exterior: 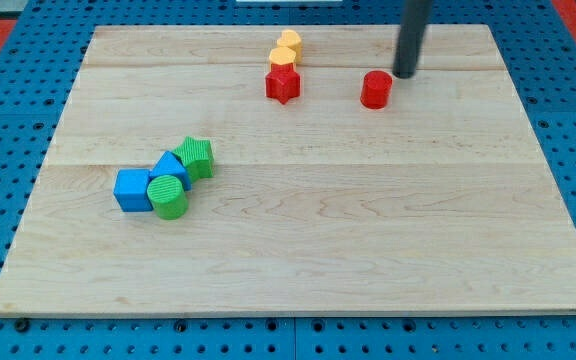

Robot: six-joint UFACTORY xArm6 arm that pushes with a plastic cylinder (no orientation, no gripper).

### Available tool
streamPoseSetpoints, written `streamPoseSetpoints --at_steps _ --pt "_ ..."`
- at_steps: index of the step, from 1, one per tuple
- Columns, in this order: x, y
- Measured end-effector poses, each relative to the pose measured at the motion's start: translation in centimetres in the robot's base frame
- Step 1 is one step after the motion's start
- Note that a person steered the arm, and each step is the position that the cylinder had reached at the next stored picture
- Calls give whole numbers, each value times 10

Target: Push red circle towards line of blocks

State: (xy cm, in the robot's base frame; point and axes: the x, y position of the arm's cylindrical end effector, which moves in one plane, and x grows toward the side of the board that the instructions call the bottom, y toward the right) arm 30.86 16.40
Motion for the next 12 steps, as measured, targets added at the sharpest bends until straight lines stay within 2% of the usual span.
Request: streamPoseSetpoints --at_steps 2,3,4,5,6,12 --pt "54 -72" --pt "44 -37" --pt "7 -55" --pt "7 -45" --pt "32 -117" --pt "40 -141"
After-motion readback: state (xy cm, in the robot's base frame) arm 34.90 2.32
